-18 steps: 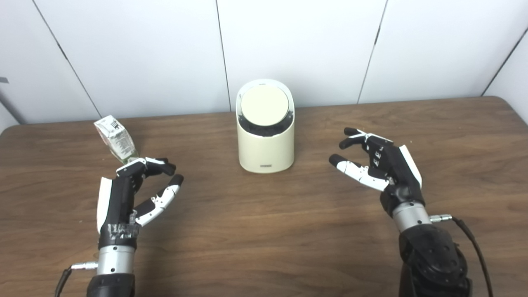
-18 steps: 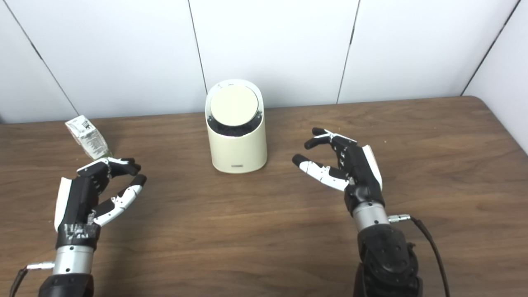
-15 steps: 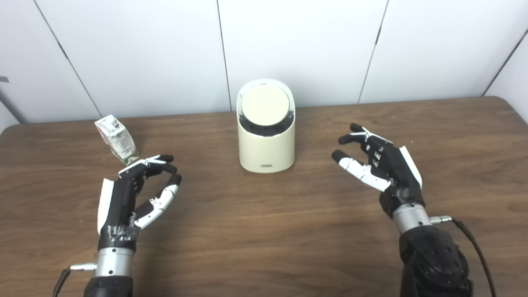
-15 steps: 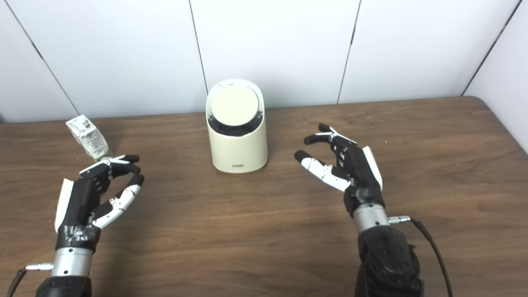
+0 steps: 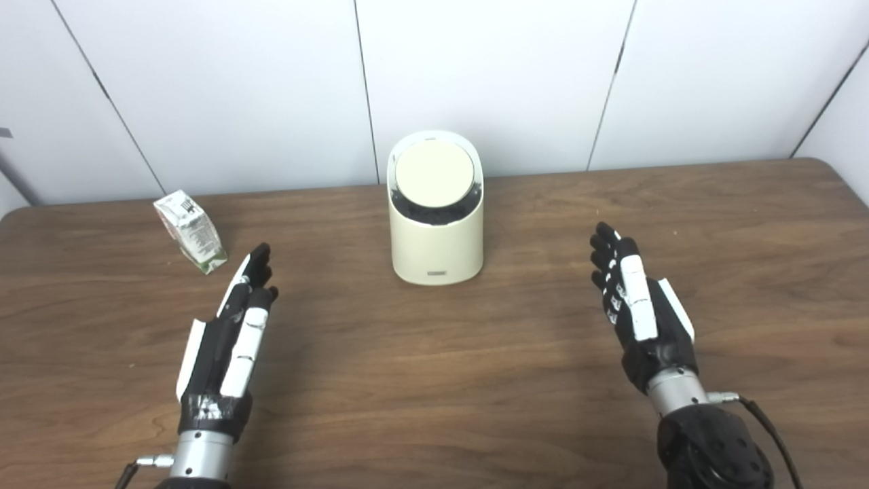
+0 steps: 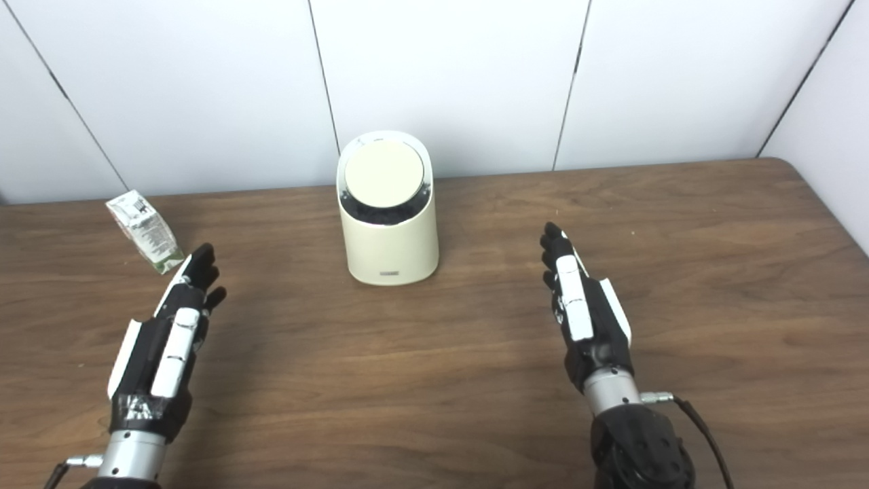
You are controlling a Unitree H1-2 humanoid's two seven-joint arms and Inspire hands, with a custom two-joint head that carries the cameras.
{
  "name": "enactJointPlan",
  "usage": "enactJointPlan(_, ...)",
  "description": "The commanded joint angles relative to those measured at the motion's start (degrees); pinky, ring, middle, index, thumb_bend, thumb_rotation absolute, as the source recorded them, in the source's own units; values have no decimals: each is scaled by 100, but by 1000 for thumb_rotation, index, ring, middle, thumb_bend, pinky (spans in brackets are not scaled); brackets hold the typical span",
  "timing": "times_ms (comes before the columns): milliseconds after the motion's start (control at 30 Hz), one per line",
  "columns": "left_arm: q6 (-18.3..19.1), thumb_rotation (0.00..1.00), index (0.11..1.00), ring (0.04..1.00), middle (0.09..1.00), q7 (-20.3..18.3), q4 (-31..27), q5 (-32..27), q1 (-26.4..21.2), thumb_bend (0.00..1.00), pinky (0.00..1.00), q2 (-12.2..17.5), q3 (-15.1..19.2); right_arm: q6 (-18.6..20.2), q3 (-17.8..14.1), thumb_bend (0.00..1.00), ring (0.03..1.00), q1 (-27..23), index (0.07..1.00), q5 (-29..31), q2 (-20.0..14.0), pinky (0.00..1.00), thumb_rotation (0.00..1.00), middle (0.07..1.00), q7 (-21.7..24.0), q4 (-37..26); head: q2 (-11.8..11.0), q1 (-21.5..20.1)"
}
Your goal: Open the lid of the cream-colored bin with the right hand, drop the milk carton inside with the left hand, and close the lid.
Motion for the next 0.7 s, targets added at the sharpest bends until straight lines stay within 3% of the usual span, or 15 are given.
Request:
enactJointPlan(0, -214, 914, 1000, 1000, 1000, 66, -56, -55, -34, 554, 991, -46, 16, -37, 93, 512, 985, -77, 970, 158, 18, 1000, 1000, 972, -120, -125, 8, -14)
enactJointPlan(200, -294, 989, 1000, 997, 1000, 92, 26, 55, 25, 581, 984, -68, 33, -154, 244, 529, 987, -70, 974, 292, -182, 1000, 999, 976, -289, -28, -52, -19)
enactJointPlan(367, -307, 978, 1000, 994, 1000, 107, 107, 76, 43, 582, 980, -77, 25, -510, 512, 569, 962, -150, 957, 184, -424, 980, 736, 963, -425, 109, -196, -24)
enactJointPlan(467, -431, 970, 1000, 999, 1000, 106, 256, 76, 59, 585, 984, -66, 10, -655, 617, 599, 948, -302, 950, 106, -453, 953, 627, 953, -579, 252, -317, -39)
enactJointPlan(600, -624, 938, 1000, 1000, 1000, 70, 432, 29, 114, 564, 989, -53, -4, -1085, 858, 706, 908, -529, 921, -460, -585, 858, 561, 917, -942, 612, -573, -1)
enactJointPlan(667, -671, 913, 1000, 1000, 1000, 40, 481, 15, 134, 553, 997, -26, -17, -1253, 917, 776, 897, -657, 906, -575, -594, 881, 511, 907, -1091, 811, -666, 22)
